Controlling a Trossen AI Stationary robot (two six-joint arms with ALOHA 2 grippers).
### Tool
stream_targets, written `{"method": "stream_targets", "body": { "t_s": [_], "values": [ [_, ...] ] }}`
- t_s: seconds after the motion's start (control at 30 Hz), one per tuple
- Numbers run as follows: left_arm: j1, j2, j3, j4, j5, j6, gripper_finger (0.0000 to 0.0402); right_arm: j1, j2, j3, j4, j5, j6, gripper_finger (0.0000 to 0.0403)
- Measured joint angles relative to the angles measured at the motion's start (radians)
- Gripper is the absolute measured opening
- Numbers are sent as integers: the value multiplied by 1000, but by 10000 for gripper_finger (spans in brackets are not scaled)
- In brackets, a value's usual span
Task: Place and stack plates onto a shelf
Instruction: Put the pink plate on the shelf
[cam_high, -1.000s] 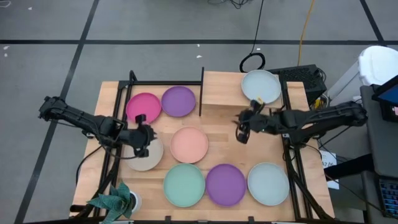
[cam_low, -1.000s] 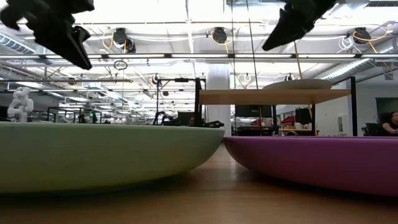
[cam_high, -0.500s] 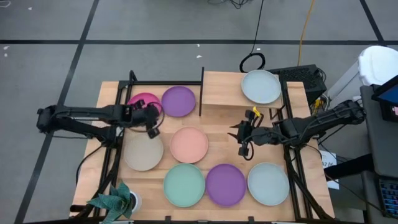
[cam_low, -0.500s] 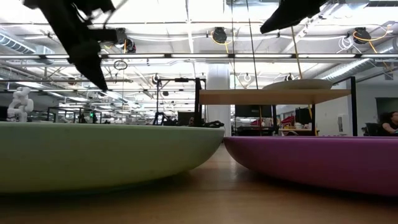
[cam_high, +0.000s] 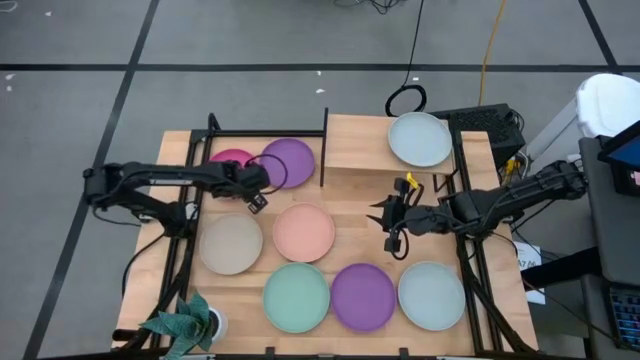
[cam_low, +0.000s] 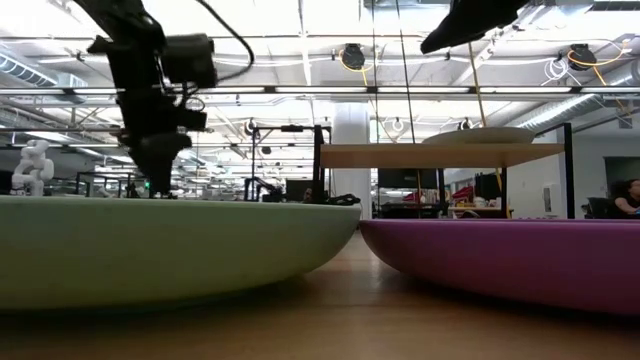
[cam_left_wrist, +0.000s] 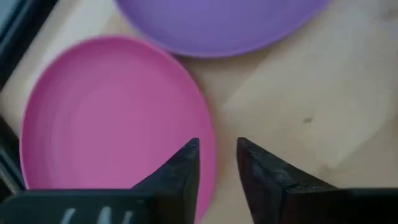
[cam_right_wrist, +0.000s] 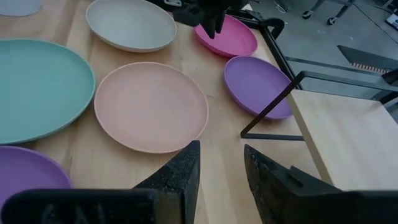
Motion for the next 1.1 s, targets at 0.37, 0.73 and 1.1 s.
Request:
{"method": "stream_targets", "body": {
  "t_s": [0.37, 0.73, 1.1],
  "values": [
    [9, 138, 0, 15, -56, -66, 232, 0, 0, 0, -7, -3, 2, 109],
    [9, 236, 0, 68, -78, -56, 229, 0, 0, 1, -10, -3, 10, 109],
    [9, 242, 3, 61, -85, 20, 61, 0, 0, 1, -10, -8, 7, 109]
  ]
}}
